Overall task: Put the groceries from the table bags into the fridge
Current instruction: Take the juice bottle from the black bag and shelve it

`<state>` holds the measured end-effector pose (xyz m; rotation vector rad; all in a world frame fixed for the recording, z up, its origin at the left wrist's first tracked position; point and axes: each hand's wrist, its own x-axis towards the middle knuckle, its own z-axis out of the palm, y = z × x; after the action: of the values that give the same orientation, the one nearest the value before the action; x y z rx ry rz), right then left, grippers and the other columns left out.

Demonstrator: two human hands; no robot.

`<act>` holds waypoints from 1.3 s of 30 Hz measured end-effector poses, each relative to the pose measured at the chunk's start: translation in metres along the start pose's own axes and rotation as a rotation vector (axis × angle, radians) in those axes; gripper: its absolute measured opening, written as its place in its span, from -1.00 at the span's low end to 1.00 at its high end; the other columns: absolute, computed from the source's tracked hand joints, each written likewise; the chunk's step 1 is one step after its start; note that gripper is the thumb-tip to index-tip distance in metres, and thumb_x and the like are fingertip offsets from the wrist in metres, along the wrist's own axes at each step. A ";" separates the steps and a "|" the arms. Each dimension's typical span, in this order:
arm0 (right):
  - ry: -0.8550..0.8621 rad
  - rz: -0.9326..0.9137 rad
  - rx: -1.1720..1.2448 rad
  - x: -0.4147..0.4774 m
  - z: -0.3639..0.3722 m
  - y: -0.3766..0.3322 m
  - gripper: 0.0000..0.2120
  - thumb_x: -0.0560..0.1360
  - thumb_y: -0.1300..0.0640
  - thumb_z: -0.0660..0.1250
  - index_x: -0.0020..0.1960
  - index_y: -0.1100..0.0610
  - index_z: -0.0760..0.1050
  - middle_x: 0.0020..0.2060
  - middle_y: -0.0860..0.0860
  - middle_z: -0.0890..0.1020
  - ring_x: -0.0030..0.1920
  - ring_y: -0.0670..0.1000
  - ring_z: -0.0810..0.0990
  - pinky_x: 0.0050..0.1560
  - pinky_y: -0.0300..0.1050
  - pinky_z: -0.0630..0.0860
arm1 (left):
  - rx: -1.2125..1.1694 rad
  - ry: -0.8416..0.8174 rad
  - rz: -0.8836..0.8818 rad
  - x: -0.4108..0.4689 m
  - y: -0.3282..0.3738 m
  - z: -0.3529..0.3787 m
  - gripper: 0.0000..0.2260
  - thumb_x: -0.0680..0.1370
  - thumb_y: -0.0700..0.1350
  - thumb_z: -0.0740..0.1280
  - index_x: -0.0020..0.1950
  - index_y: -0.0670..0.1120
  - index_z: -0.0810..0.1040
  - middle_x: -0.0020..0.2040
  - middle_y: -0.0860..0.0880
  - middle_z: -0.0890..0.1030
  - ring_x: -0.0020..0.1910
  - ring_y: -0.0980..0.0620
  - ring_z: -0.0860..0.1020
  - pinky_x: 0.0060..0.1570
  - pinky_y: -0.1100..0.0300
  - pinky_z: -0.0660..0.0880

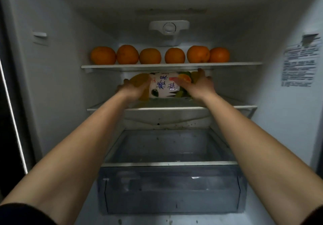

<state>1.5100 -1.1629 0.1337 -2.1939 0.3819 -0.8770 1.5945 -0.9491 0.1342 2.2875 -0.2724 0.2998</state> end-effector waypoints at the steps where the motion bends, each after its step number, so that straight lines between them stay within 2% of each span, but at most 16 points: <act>1: -0.005 0.008 -0.005 0.007 0.002 -0.002 0.22 0.20 -0.59 0.35 0.63 -0.02 -0.02 0.58 0.14 0.16 0.52 0.26 0.25 0.44 0.22 0.33 | 0.033 -0.012 0.011 0.004 0.000 0.000 -0.05 0.46 0.50 0.11 0.62 -0.12 -0.02 0.58 -0.24 0.10 0.50 -0.28 0.22 0.40 -0.16 0.25; 3: 0.033 0.033 -0.024 0.016 0.007 -0.008 0.20 0.29 -0.54 0.35 0.64 0.05 -0.10 0.61 0.17 0.02 0.55 0.28 0.16 0.47 0.23 0.24 | 0.087 -0.004 0.014 0.012 0.002 0.000 -0.06 0.49 0.47 0.08 0.63 -0.12 -0.11 0.61 -0.24 -0.11 0.54 -0.30 0.12 0.43 -0.14 0.21; 5: 0.098 0.080 -0.127 0.021 0.015 -0.014 0.16 0.36 -0.55 0.25 0.62 0.14 -0.12 0.60 0.19 0.01 0.55 0.28 0.13 0.47 0.24 0.18 | 0.095 0.047 0.012 0.019 0.004 0.004 -0.07 0.50 0.47 0.08 0.62 -0.09 -0.18 0.61 -0.23 -0.21 0.54 -0.32 0.12 0.41 -0.12 0.25; 9: 0.111 0.083 -0.438 0.020 0.031 -0.020 0.00 0.49 -0.52 0.00 0.62 0.18 -0.10 0.57 0.21 0.04 0.50 0.31 0.15 0.42 0.23 0.19 | 0.088 0.125 0.023 0.032 0.011 0.013 -0.14 0.53 0.45 0.06 0.62 0.02 -0.21 0.60 -0.22 -0.24 0.51 -0.34 0.19 0.37 -0.13 0.32; 12: 0.112 0.007 -0.591 0.017 0.036 -0.018 -0.07 0.50 -0.47 0.08 0.60 0.12 -0.05 0.55 0.21 0.04 0.48 0.32 0.17 0.39 0.19 0.26 | 0.090 0.133 0.011 0.043 0.013 0.018 -0.19 0.55 0.43 0.04 0.63 0.00 -0.12 0.60 -0.23 -0.23 0.52 -0.35 0.16 0.41 -0.15 0.27; 16: 0.129 0.004 -0.521 0.025 0.037 -0.018 -0.02 0.48 -0.47 0.16 0.58 0.18 -0.05 0.56 0.24 0.00 0.51 0.33 0.12 0.45 0.18 0.22 | 0.114 -0.004 0.074 0.053 0.007 0.021 -0.17 0.54 0.41 0.11 0.62 -0.06 -0.05 0.61 -0.20 -0.11 0.51 -0.33 0.17 0.44 -0.21 0.25; 20: -0.012 0.078 -0.602 0.044 0.041 -0.018 -0.13 0.58 -0.41 -0.03 0.63 0.12 -0.22 0.60 0.24 -0.22 0.58 0.33 -0.21 0.53 0.32 -0.14 | 0.244 -0.115 0.324 0.046 0.002 0.022 -0.31 0.53 0.22 0.34 0.56 0.09 0.12 0.51 -0.11 0.27 0.44 -0.22 0.32 0.42 -0.19 0.27; 21: -0.022 0.094 -0.636 0.046 0.043 -0.018 -0.18 0.60 -0.38 -0.04 0.63 0.09 -0.20 0.60 0.24 -0.21 0.58 0.34 -0.19 0.51 0.33 -0.12 | 0.303 -0.121 0.352 0.045 0.002 0.022 -0.29 0.52 0.21 0.36 0.57 0.11 0.10 0.51 -0.11 0.30 0.44 -0.22 0.31 0.43 -0.20 0.22; 24: 0.081 0.061 -0.789 0.039 0.046 -0.018 -0.31 0.63 -0.29 0.01 0.62 0.06 -0.01 0.53 0.23 0.09 0.48 0.29 0.14 0.40 0.17 0.18 | 0.419 -0.134 0.335 0.037 0.006 0.024 -0.16 0.53 0.18 0.37 0.61 0.07 -0.09 0.55 -0.17 0.18 0.51 -0.27 0.14 0.49 -0.22 0.05; 27: 0.085 -0.049 -0.711 0.035 0.047 -0.016 -0.44 0.61 -0.06 0.23 0.52 0.11 0.16 0.44 0.24 0.25 0.40 0.25 0.28 0.32 0.06 0.30 | 0.451 -0.153 0.292 0.032 0.008 0.025 -0.11 0.53 0.22 0.35 0.61 0.04 -0.19 0.58 -0.18 0.03 0.54 -0.29 -0.01 0.50 -0.20 -0.03; 30: 0.006 -0.111 -0.692 0.038 0.042 -0.010 -0.36 0.54 0.10 0.35 0.52 0.17 0.15 0.42 0.24 0.28 0.41 0.25 0.31 0.36 0.07 0.33 | 0.514 -0.150 0.299 0.048 0.000 0.029 -0.02 0.41 0.42 0.26 0.60 0.09 -0.24 0.60 -0.17 0.00 0.54 -0.31 -0.01 0.49 -0.25 0.01; 32: -0.163 -0.080 -0.626 0.037 0.039 -0.010 -0.30 0.58 0.12 0.31 0.60 0.17 0.03 0.52 0.23 0.18 0.47 0.25 0.29 0.40 0.06 0.33 | 0.519 -0.152 0.343 0.056 -0.005 0.031 -0.11 0.49 0.30 0.26 0.61 0.10 -0.23 0.62 -0.13 -0.04 0.57 -0.26 -0.04 0.51 -0.22 -0.03; 33: -0.258 -0.063 -0.570 0.034 0.039 -0.009 -0.33 0.62 0.13 0.27 0.62 0.15 0.03 0.55 0.20 0.16 0.47 0.22 0.30 0.39 0.03 0.34 | 0.502 -0.173 0.352 0.054 -0.005 0.031 -0.18 0.55 0.23 0.24 0.61 0.08 -0.20 0.63 -0.12 -0.05 0.58 -0.23 -0.07 0.52 -0.20 -0.09; 35: -0.382 -0.052 -0.480 0.030 0.039 -0.007 -0.52 0.65 0.12 0.22 0.55 0.12 0.25 0.48 0.16 0.35 0.31 0.12 0.45 0.27 -0.03 0.40 | 0.456 -0.235 0.344 0.048 -0.005 0.031 -0.32 0.62 0.19 0.19 0.63 0.05 -0.06 0.62 -0.13 0.03 0.59 -0.20 0.00 0.54 -0.20 -0.10; 37: -0.407 -0.051 -0.458 0.028 0.039 -0.005 -0.66 0.67 0.10 0.20 0.42 0.14 0.43 0.33 0.14 0.51 0.09 0.04 0.47 0.11 -0.10 0.41 | 0.359 -0.274 0.322 0.044 -0.004 0.032 -0.49 0.65 0.12 0.18 0.58 0.02 0.20 0.56 -0.14 0.25 0.51 -0.19 0.22 0.51 -0.14 0.10; 39: -0.373 -0.069 -0.462 0.029 0.036 -0.003 -0.73 0.67 0.06 0.18 0.32 0.11 0.49 0.24 0.12 0.56 0.00 0.00 0.48 0.01 -0.13 0.40 | 0.298 -0.281 0.311 0.043 -0.005 0.032 -0.60 0.66 0.07 0.20 0.48 0.00 0.35 0.46 -0.13 0.40 0.37 -0.13 0.39 0.37 -0.02 0.30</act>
<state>1.5560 -1.1572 0.1316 -2.7441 0.3507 -0.4204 1.6410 -0.9743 0.1228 2.5803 -0.7769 0.1820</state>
